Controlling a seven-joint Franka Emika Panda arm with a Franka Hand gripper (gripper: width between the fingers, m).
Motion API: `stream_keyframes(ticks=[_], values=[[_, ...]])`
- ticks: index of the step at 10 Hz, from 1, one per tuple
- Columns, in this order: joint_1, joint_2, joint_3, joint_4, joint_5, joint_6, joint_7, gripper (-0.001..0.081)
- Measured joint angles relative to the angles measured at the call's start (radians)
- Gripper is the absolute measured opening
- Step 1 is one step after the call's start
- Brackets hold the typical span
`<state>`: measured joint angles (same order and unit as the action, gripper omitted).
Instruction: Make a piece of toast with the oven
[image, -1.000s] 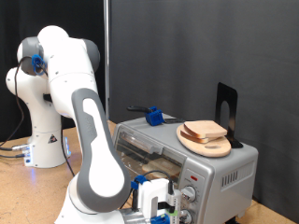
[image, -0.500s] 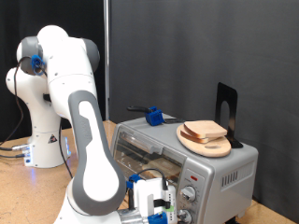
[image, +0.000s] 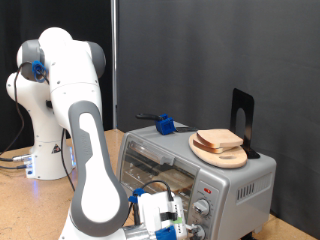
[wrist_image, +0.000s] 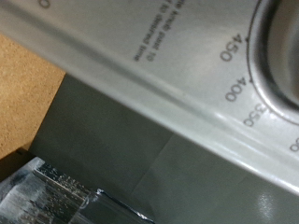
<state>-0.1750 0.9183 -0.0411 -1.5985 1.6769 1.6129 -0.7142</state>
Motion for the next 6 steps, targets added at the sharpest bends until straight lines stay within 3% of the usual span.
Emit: stream_keyframes(ticks=[6], values=[[-0.001, 0.001, 0.001, -0.004, 0.011, -0.005, -0.02, 0.0095]])
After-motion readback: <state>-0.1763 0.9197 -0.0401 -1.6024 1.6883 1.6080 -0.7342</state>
